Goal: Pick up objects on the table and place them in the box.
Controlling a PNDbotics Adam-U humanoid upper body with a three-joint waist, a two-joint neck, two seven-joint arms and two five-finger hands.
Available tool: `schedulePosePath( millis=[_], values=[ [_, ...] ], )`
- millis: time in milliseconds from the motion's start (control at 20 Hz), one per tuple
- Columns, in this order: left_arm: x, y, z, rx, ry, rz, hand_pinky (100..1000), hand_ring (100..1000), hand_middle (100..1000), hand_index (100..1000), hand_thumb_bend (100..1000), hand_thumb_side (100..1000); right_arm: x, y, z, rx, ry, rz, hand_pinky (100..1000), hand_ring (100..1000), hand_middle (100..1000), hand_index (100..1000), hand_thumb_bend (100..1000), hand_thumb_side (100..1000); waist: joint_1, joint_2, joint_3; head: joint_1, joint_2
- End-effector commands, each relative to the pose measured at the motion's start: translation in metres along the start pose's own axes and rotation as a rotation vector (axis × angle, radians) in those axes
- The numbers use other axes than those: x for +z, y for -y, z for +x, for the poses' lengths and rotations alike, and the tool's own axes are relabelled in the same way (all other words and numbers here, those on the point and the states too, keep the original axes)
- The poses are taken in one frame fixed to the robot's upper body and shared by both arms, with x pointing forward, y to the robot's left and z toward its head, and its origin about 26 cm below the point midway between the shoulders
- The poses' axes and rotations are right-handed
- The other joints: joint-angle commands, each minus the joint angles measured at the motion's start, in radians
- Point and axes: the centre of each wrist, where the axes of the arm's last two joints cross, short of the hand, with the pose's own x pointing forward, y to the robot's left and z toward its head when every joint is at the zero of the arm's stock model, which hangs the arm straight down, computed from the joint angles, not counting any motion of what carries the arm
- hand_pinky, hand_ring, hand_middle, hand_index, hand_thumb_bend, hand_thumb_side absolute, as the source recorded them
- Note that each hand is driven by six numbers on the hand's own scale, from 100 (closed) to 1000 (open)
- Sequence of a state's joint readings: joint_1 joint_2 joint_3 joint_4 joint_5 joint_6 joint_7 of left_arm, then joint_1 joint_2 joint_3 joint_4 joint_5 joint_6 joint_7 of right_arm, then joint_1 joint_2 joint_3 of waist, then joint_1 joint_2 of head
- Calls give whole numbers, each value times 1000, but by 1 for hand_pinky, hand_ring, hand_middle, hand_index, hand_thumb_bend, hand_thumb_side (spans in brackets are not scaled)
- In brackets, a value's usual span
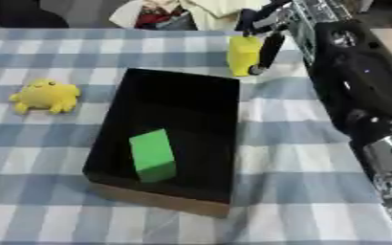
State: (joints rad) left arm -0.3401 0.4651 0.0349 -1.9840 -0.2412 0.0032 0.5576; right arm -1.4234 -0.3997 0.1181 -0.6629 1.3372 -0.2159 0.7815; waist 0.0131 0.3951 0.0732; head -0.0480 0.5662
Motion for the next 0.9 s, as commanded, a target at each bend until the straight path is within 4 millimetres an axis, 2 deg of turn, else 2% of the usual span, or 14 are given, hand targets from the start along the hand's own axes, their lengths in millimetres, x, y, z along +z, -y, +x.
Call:
schedulePosePath(
  millis=[50, 500, 900],
  values=[
    [-7, -3, 6, -6, 40, -4, 570, 692, 685, 831, 100, 827, 11, 19, -3, 8, -25, -55, 995, 982, 938, 1000, 358, 417, 3, -20, 0, -5, -16],
    [-7, -4, 6, -17, 36, -20, 570, 693, 685, 832, 100, 827, 26, 35, -5, -7, -49, -112, 998, 983, 937, 1000, 344, 424, 2, -23, -4, -4, -10],
    [-8, -4, 6, -16, 41, -21, 570, 693, 685, 832, 100, 823, 23, 34, -3, -27, -68, -100, 1000, 985, 939, 1000, 340, 437, 2, -19, -3, -8, -17]
  ],
)
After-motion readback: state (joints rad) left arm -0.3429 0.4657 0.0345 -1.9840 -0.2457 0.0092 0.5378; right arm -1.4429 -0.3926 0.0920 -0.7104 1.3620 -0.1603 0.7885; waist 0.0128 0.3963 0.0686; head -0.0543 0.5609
